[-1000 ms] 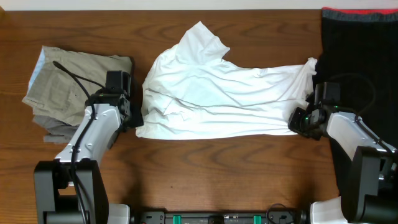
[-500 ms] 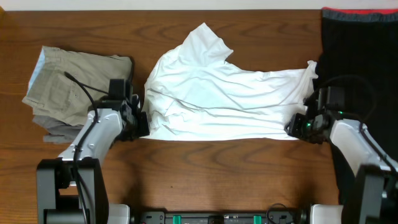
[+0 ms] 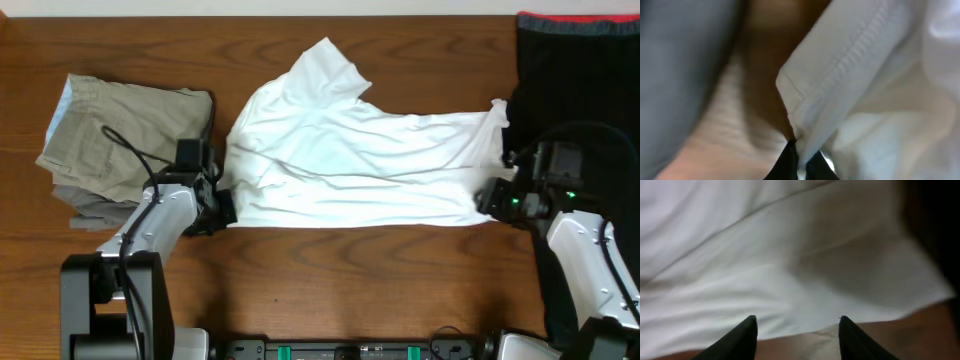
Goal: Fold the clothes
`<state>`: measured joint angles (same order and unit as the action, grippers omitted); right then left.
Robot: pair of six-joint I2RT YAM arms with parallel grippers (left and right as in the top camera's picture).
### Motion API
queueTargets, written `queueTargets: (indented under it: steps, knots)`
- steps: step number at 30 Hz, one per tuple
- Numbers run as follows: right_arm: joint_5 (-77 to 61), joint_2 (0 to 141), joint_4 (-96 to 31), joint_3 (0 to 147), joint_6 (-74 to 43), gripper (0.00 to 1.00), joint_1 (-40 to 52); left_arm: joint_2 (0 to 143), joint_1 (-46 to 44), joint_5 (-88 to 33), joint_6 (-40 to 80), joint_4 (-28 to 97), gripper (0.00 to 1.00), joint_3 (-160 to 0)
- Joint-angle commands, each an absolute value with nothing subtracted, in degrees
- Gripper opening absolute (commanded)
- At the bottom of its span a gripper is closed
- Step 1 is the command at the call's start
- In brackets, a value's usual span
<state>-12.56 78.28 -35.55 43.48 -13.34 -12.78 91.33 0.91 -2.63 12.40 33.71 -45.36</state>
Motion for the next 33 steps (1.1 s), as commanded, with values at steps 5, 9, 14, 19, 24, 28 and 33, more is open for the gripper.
queueTargets:
  steps: [5,9,14,19,24,28,33]
  knots:
    - [-9.96,84.68,-34.98,43.83,-15.59,0.57,-18.0,90.98,5.37,2.13,18.72,35.46,0.06,-45.23]
    - [-12.27,87.09,-31.2,43.83,-14.09,0.57,-17.58,90.98,5.72,2.2,18.28,35.48,0.06,-45.23]
    - [-14.11,88.25,-26.26,43.83,-14.31,0.48,-17.56,90.98,5.72,2.17,17.98,35.55,0.06,-45.23]
    - [-16.19,88.29,-23.73,43.81,-16.73,0.42,-17.56,90.98,5.72,2.17,17.65,35.77,0.06,-45.23]
    - [-16.73,88.42,-23.49,43.46,-16.71,0.43,-17.17,90.98,5.72,0.38,17.67,35.77,0.29,-45.36]
    - [-16.75,89.36,-21.69,42.7,-16.93,0.42,-16.62,90.85,5.72,-3.64,17.5,37.1,0.41,-46.54]
    - [-17.06,92.82,-18.41,42.52,-18.5,0.38,-16.01,90.02,5.72,-7.55,15.27,41.71,0.53,-49.95]
